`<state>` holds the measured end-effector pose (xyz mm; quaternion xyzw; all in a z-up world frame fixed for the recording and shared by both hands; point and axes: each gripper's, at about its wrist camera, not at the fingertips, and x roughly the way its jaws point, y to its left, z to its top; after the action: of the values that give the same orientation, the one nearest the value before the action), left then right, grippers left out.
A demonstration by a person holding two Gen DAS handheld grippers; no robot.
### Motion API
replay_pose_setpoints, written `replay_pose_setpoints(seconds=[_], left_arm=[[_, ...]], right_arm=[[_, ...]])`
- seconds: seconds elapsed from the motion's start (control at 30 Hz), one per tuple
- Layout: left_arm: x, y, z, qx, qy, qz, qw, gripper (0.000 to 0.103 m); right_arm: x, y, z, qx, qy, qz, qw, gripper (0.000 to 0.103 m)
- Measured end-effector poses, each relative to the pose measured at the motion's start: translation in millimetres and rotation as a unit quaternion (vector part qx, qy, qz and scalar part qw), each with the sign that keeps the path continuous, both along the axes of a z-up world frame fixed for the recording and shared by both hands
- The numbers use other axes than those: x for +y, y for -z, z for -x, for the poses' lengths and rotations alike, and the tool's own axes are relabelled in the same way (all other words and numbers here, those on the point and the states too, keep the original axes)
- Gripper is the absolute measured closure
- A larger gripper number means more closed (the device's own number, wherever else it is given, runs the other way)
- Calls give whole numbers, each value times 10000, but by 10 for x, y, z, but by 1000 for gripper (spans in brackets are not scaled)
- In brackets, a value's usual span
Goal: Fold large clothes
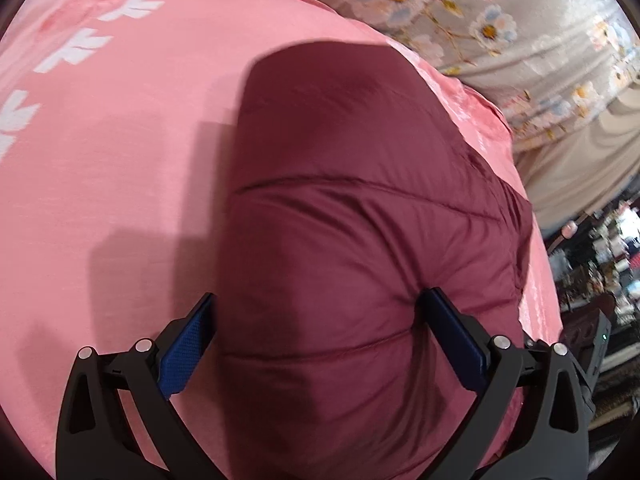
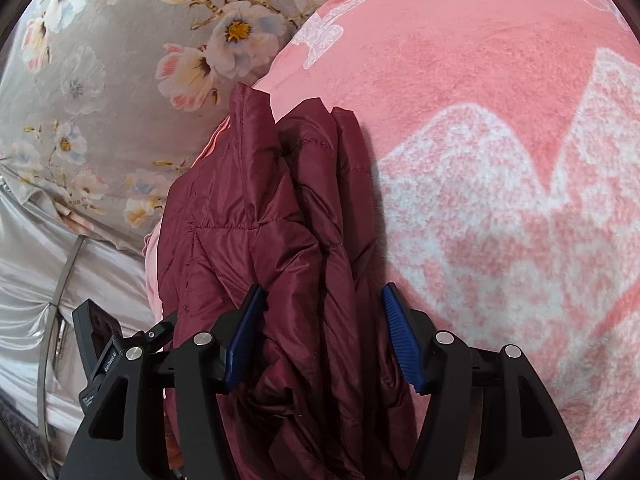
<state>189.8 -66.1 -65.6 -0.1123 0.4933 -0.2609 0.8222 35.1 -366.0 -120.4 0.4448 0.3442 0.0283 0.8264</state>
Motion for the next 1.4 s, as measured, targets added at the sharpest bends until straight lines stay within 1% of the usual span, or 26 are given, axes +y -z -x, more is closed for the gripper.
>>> replay_pose_setpoints(seconds=[0.17,0.27,0.37,0.47,0.53,0.57,0.63,0.67,0.73,0.77,0.8,0.83,0.9,1.0,1.2,1.4], left_arm=[[-130,-37,56,-131,57,-293,9995,5],[-200,-68,85,-221,65,-439,9988,5],[-265,-108,129,-349,82,-610,9975,5],[-316,-159,171,-464,105,-755,9960,10],[-342,-202,199,-548,134,-843,9948,16],[-345,-223,219,-590,147,-876,9943,18],[-364,-271,256,-679,175,-947,9930,25],[-366,-301,282,-729,189,-991,9922,27],[-393,-377,335,-856,237,-1067,9903,36],[-404,-407,357,-917,266,-1094,9894,39],[-426,-448,381,-987,296,-1119,9884,44],[-441,-493,408,-1056,325,-1134,9874,49],[-491,-616,490,-1212,449,-1116,9853,55],[-584,-750,572,-1345,604,-1067,9833,59],[-787,-1036,811,-1699,902,-912,9771,61],[-977,-1399,1120,-2151,1215,-731,9662,61]], right_arm=[[32,-1,-66,-99,-90,38,9999,44],[61,-7,-106,-138,-113,47,9998,49],[68,4,-113,-189,-95,-22,9998,55],[76,-3,-102,-244,-96,-31,9997,63],[88,-23,-80,-271,-102,42,9996,70],[109,-43,-70,-275,-99,93,9995,72],[129,-91,-46,-273,-89,170,9994,77],[142,-105,-36,-271,-77,192,9994,78],[153,-160,-17,-284,-58,261,9992,81],[157,-201,3,-312,-48,302,9990,82],[160,-230,20,-338,-37,335,9989,83],[162,-271,45,-367,-16,390,9986,83],[176,-368,97,-416,53,541,9977,84],[155,-521,219,-524,172,741,9957,84],[62,-850,579,-820,557,1031,9897,84],[-8,-1256,983,-1187,978,1366,9786,84]])
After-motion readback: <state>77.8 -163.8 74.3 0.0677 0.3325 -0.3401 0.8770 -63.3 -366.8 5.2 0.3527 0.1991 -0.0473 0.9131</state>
